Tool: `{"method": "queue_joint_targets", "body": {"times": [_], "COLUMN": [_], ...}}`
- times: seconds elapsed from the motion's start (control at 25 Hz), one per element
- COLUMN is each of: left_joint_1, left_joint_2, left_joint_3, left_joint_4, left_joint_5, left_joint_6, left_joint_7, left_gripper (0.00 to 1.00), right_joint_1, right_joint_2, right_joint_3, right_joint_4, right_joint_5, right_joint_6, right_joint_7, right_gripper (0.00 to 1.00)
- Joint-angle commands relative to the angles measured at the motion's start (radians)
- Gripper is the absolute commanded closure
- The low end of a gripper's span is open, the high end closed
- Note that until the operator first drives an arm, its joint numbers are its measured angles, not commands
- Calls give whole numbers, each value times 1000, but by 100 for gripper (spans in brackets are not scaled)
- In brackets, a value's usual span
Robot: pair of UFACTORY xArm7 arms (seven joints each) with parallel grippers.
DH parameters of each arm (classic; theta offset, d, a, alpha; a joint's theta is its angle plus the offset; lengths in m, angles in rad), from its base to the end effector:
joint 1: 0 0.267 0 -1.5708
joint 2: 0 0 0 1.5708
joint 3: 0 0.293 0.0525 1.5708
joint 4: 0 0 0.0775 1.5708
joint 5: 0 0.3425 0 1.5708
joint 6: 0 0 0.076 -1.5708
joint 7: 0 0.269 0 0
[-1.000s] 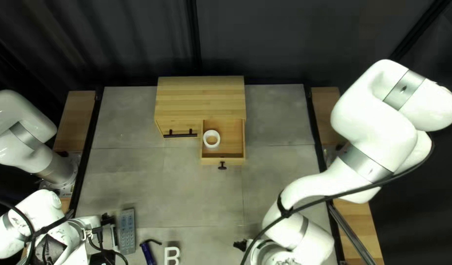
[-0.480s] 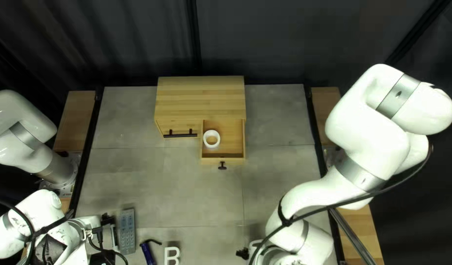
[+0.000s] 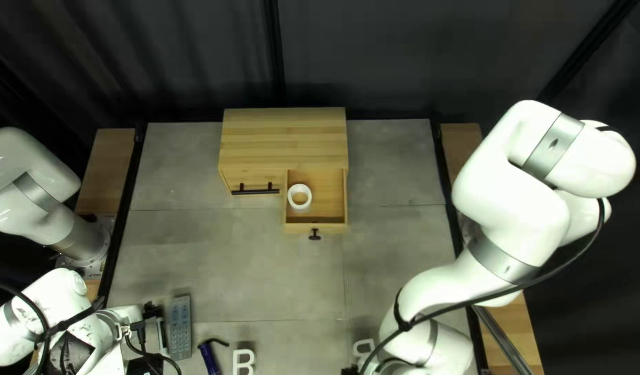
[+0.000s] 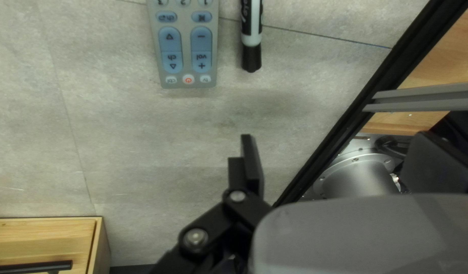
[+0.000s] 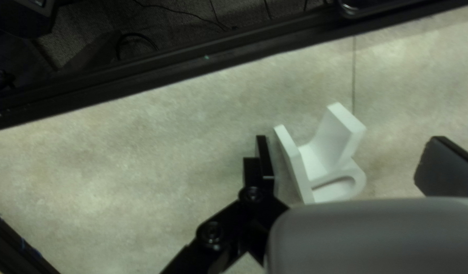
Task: Open drawers and place objects into drawer and close
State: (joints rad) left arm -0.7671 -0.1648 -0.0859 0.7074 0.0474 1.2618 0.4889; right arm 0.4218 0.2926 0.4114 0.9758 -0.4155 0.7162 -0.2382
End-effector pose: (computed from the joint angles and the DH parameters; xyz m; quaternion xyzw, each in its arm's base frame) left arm 0.1969 -0.2052 0.1262 -0.7621 0.6171 0.1857 0.0622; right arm 0.3535 0.3416 0.0579 0.7719 0.6309 0.0263 0.0734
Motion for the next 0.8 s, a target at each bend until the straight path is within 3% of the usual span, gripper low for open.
{"method": "queue_joint_targets", "body": {"times": [0.04, 0.32, 0.8], "left_joint_1": [0, 0, 0], "left_joint_2": [0, 0, 0], "left_joint_3": [0, 0, 0], "left_joint_4": [0, 0, 0], "left_joint_5": [0, 0, 0], "left_joint_6": [0, 0, 0], "left_joint_7": [0, 0, 0], "left_gripper": [0, 0, 0], "right_joint_1": [-16, -18, -29], "right_joint_2": [11, 81, 109], "right_joint_3": [-7, -16, 7], "right_joint_4": [-26, 4, 40], "right_joint_5": [-10, -55, -48], "right_joint_6": [-42, -81, -48], "right_joint_7": [-26, -86, -192], "right_gripper": [0, 0, 0]}}
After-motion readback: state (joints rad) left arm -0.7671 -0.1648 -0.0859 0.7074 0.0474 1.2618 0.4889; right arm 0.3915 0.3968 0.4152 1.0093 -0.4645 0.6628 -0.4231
